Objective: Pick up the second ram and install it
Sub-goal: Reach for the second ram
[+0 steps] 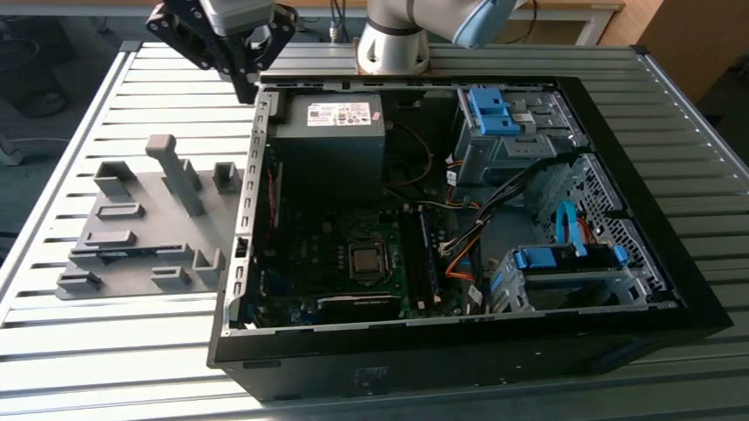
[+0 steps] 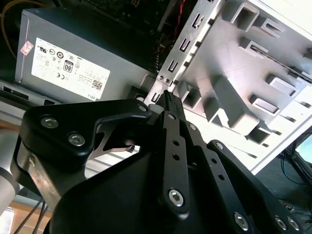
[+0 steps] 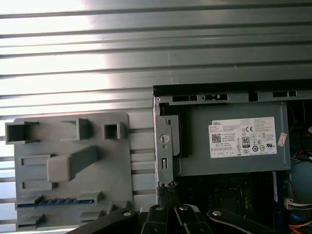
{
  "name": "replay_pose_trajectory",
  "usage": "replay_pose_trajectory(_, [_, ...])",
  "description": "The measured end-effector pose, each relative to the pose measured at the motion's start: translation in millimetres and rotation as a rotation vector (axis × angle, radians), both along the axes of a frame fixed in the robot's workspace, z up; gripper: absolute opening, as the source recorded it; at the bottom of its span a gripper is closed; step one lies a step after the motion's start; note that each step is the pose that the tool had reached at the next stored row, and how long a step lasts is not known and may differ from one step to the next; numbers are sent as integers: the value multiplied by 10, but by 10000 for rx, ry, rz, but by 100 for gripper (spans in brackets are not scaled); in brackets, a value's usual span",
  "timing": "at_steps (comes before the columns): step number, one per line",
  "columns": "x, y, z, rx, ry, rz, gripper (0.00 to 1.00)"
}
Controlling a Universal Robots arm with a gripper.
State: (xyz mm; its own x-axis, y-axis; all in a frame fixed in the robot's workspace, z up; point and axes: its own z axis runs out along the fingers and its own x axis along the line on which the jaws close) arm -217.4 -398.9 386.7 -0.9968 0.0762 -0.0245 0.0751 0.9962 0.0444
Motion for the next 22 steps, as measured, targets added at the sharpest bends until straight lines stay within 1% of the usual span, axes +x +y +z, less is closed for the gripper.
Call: replay_pose_trajectory(22, [-93,0,-4,0,0,0,11])
